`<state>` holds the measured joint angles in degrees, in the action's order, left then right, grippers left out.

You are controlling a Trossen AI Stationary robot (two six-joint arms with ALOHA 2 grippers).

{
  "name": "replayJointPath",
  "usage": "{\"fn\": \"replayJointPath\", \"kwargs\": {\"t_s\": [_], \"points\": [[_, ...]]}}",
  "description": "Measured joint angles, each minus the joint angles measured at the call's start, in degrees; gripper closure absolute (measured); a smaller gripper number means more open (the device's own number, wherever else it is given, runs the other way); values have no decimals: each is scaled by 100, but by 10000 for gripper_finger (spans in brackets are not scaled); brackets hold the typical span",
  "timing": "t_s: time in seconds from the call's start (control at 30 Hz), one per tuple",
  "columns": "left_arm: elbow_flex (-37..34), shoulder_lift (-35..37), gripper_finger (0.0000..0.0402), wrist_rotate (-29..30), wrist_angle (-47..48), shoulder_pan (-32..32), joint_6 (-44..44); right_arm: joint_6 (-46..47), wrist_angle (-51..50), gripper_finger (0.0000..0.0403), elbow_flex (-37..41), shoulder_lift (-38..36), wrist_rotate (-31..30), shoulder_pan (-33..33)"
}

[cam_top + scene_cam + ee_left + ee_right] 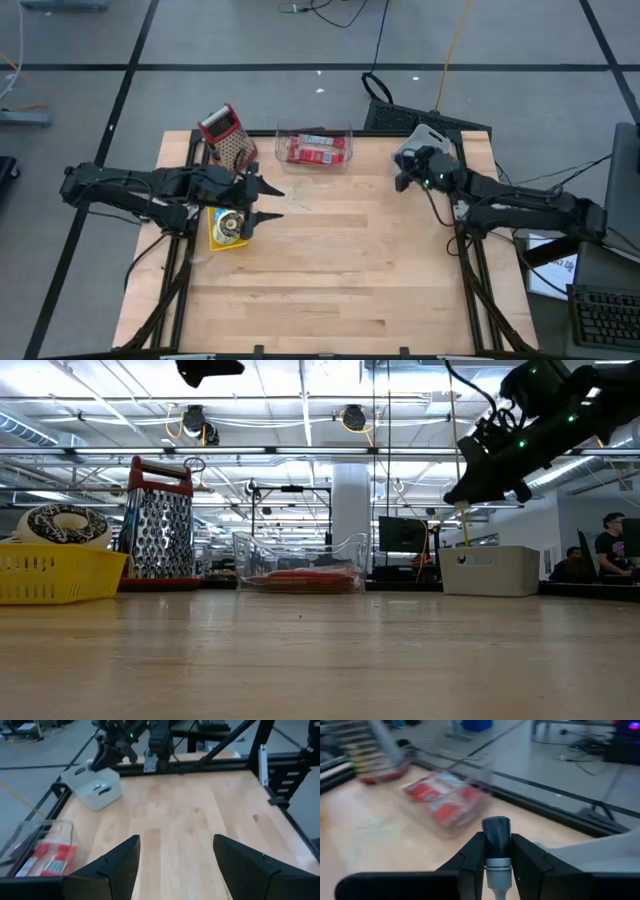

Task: Pick & Place Food Item
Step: Put the black food coloring bottle into the white bin

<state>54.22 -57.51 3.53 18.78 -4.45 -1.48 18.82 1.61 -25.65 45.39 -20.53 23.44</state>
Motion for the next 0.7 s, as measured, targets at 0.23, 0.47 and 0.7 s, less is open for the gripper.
{"fn": "replayJointPath", "kwargs": {"t_s": [0.23,0.47,0.7], "points": [[-2,405,151,2,337,86,-103,-299,-191,341,0,0,430,1181],[-2,479,151,105,559,97,-151,-626,-598,339,2,25,476,2108],[-2,478,151,98,554,101,-236,-562,-628,321,4,266,1164,2746]]}}
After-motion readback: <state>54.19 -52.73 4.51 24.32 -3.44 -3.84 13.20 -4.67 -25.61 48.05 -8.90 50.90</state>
